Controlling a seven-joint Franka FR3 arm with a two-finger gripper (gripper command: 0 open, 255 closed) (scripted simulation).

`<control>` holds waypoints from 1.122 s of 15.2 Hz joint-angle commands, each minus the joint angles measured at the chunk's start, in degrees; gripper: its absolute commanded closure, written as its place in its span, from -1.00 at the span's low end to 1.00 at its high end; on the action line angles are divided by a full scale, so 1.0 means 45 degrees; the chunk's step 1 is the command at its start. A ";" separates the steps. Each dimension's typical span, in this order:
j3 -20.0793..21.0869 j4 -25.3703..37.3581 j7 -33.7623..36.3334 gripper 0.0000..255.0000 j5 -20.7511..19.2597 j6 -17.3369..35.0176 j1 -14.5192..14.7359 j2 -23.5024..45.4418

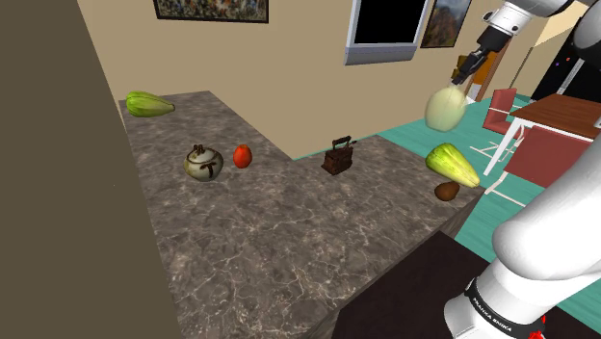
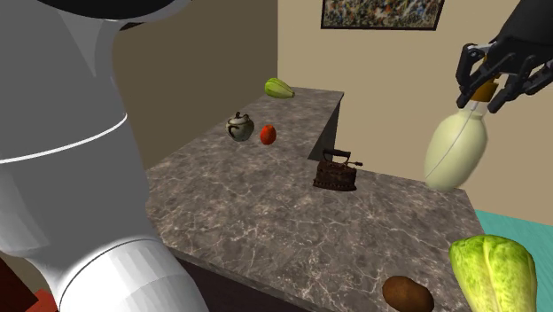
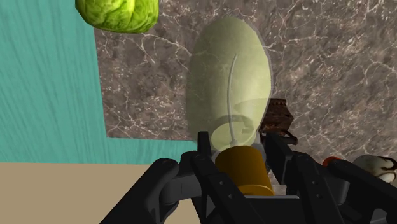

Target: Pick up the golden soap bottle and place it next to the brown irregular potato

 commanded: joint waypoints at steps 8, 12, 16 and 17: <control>0.0072 -0.1742 -0.0359 1.00 -0.0023 0.1538 0.0073 -0.0217; 0.0089 -0.2424 -0.0549 1.00 0.0031 0.2187 0.0091 -0.0228; 0.0100 -0.3051 -0.0760 1.00 0.0125 0.2819 0.0102 -0.0186; 0.0102 -0.3199 -0.0817 1.00 0.0155 0.2975 0.0104 -0.0168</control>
